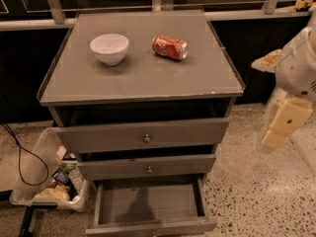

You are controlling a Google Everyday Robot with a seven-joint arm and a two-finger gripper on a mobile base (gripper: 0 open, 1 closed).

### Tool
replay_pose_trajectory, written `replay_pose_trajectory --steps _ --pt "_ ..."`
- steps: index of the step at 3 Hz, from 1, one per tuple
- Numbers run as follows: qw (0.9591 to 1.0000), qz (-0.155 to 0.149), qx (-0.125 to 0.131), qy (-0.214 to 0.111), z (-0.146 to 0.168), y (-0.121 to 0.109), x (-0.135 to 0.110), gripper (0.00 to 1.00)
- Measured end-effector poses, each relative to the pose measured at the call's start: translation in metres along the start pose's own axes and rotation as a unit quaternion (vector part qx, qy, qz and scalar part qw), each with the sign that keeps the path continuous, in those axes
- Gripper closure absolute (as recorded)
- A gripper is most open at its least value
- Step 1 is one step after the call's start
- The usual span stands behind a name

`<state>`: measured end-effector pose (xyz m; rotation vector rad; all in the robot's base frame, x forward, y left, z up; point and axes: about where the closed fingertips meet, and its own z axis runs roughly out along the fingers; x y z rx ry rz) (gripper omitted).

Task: Close bottom drawer

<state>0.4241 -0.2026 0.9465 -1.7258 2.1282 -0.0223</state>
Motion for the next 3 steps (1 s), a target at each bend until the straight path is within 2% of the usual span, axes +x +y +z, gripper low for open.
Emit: replay_pose_trajectory --steps 1,2,3 --pt "0.9984 -0.005 -0.01 -0.056 0.052 0.027 0.018 0.0" --pt "0.9948 -0.012 -0.004 -0.101 0.101 0.053 0.03 0.0" --pt "0.9941 -0.017 -0.018 -0.105 0.155 0.072 0.034 0.0"
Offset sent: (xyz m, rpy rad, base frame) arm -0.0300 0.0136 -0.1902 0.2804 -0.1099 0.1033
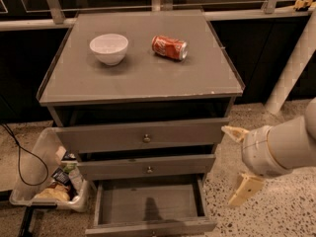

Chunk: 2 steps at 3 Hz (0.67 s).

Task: Close bottom drawer

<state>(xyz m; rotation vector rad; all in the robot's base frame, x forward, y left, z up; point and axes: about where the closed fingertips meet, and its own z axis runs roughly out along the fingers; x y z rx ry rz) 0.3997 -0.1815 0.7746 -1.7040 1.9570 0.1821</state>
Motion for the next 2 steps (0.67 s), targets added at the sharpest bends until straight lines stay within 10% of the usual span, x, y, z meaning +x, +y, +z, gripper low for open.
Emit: replay_pose_trajectory --steps 2 --pt "0.9995 -0.001 -0.032 -0.001 0.022 0.019 -0.001 0.0"
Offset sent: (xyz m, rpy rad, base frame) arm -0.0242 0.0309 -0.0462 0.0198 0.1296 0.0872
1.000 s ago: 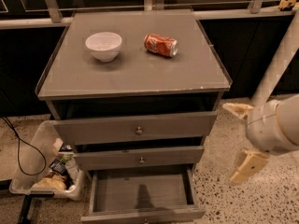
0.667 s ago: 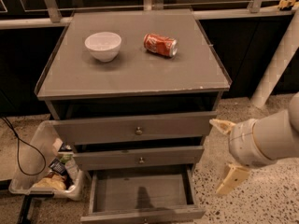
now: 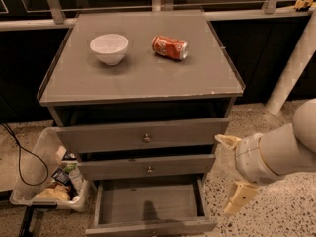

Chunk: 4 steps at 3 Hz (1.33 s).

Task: Close bottom drawer

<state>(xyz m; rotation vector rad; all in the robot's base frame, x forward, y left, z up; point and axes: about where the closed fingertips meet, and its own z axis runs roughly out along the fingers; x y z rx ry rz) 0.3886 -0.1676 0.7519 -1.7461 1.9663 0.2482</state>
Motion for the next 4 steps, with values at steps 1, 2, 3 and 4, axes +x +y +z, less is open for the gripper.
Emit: replay_pose_trajectory --steps 1,2,3,4 --pt "0.9992 0.017 -0.035 0.003 0.05 0.013 0.014 0.0" --pt "0.9974 0.052 -0.05 0.0 0.106 0.018 0.042 0.18" --pt "0.9959 0.069 -0.057 -0.009 0.15 0.02 0.063 0.41" --pt "0.9925 0.092 -0.079 -0.012 0.187 0.026 0.083 0.65"
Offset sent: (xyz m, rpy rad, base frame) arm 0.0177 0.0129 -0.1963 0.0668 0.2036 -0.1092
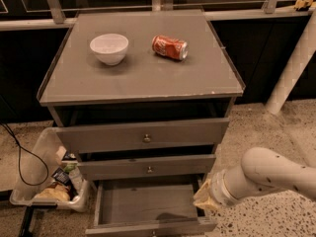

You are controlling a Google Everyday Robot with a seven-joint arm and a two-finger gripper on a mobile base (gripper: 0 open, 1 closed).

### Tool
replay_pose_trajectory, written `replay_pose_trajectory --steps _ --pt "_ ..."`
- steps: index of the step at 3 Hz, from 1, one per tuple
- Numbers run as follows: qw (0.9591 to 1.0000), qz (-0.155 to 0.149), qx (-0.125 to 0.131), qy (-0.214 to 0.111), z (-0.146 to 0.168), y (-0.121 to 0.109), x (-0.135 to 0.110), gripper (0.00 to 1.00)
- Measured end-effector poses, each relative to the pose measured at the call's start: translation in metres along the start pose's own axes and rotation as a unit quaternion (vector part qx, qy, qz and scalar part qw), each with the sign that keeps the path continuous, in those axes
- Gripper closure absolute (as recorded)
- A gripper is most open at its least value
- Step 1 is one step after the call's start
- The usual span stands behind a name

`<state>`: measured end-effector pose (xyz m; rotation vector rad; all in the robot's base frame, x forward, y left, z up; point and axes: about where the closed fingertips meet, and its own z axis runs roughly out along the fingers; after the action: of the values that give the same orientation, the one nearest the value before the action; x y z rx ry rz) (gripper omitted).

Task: Close bottom drawer

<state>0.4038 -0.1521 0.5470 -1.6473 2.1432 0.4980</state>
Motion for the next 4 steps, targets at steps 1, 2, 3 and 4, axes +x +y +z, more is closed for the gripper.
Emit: replay_pose_trajectory --steps 1,2,3,4 --pt "1.0 0.003 -0.006 -0.001 0.005 0.002 0.003 0.88" --pt "1.0 0.008 -0.006 -0.001 0.008 0.001 0.005 1.0" --pt "0.9996 0.027 -0.009 -0.007 0.042 -0.001 0.023 1.0" --pt "0.9985 0.054 -0.001 -0.004 0.094 -0.013 0.056 1.0"
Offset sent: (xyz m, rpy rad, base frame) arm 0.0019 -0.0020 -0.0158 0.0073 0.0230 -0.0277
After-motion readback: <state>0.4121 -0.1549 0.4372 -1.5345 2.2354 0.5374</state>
